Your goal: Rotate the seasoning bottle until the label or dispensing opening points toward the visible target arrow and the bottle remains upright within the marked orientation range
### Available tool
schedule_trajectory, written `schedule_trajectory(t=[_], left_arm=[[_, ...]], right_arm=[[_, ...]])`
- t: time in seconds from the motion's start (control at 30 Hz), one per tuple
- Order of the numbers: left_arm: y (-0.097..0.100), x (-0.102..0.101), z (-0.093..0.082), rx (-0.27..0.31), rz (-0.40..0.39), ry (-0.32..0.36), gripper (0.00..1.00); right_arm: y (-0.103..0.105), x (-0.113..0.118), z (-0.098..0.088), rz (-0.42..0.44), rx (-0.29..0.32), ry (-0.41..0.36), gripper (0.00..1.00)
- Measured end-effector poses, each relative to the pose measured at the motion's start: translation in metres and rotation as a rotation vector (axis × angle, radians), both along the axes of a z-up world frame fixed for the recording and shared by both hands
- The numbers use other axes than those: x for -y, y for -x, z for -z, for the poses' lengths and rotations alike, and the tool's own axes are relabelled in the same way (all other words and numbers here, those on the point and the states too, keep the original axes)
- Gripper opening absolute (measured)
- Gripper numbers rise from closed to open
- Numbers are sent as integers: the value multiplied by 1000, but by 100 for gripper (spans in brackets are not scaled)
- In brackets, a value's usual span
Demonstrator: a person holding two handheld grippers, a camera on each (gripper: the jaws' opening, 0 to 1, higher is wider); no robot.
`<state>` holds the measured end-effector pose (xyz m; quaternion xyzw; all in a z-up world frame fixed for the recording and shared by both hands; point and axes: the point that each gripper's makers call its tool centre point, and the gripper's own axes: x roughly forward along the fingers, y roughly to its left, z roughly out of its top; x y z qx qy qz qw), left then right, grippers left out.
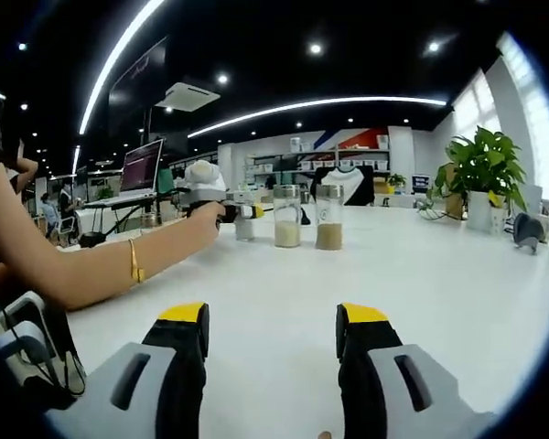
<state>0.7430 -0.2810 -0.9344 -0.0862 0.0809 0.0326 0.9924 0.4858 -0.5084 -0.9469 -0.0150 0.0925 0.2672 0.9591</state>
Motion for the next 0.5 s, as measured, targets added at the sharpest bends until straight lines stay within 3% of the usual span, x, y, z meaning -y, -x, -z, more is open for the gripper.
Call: schedule_trajectory(t=[0.17, 0.27, 0.37, 0.5], left_arm=[[0, 6, -5, 25, 8, -27, 49], [-4, 4, -10, 34, 2, 24, 49], [-5, 3, -17, 57, 3, -32, 47], [-5, 4, -13, 49, 3, -25, 46]], right_arm=[[-1, -2, 1, -1, -2, -17, 55], [-1, -2, 1, 0, -3, -23, 55], [0, -2, 3, 0, -4, -18, 54], [3, 0, 1, 1, -5, -17, 54]])
